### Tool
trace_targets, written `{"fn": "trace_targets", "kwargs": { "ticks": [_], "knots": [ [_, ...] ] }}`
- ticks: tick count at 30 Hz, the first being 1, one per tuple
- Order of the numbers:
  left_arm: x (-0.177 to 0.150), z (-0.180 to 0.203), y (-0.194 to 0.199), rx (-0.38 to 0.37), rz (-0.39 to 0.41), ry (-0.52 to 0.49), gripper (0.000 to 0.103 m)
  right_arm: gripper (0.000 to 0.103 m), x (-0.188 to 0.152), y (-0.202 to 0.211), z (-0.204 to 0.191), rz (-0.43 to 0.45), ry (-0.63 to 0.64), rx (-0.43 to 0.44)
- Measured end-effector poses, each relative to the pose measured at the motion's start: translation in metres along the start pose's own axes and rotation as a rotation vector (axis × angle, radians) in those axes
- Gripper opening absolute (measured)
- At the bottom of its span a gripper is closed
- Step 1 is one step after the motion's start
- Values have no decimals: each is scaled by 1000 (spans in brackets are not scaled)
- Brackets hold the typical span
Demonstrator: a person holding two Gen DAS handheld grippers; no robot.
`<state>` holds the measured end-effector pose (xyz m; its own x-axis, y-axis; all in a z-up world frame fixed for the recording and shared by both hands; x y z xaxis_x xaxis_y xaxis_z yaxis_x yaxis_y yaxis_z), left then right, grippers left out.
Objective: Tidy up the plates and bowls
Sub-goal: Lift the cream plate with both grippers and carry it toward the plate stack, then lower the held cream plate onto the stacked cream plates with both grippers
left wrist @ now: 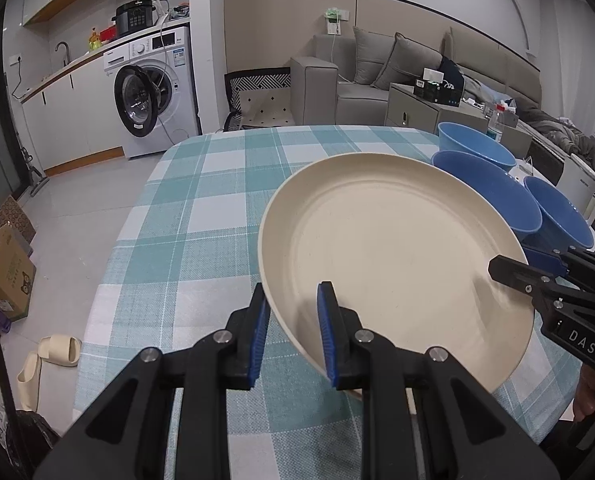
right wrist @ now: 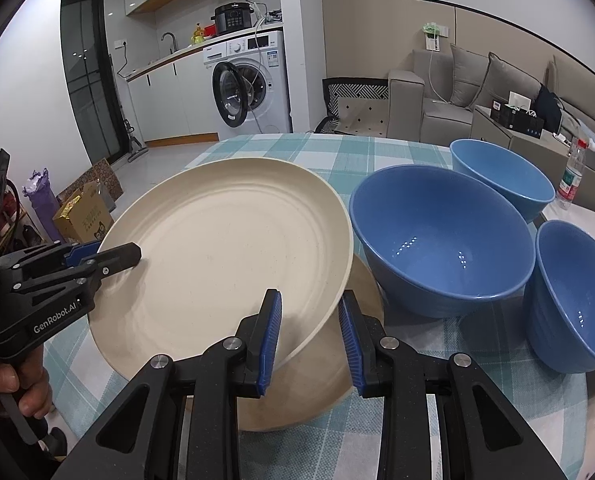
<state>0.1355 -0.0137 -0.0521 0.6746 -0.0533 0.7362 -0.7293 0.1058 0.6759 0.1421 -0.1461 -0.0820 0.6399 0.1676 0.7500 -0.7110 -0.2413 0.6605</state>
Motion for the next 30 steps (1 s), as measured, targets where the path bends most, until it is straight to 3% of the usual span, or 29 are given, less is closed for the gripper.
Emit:
{"fn": "trace_targets", "kwargs": {
  "ticks": [30],
  "knots": [
    [-27,18,-27,-10,-77,-26,22,30,-28,-20,15,-47,-1,-34]
  ]
}}
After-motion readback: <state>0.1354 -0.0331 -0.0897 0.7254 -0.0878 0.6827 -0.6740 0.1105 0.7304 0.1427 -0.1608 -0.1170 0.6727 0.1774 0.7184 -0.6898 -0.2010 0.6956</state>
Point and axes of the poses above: each gripper's, at about its wrist camera, not at the fingertips, and y roughly against the way its jaws point, z to its right, x to its top, the point moved 10 cm from there along -y, roughly the way its jaws point
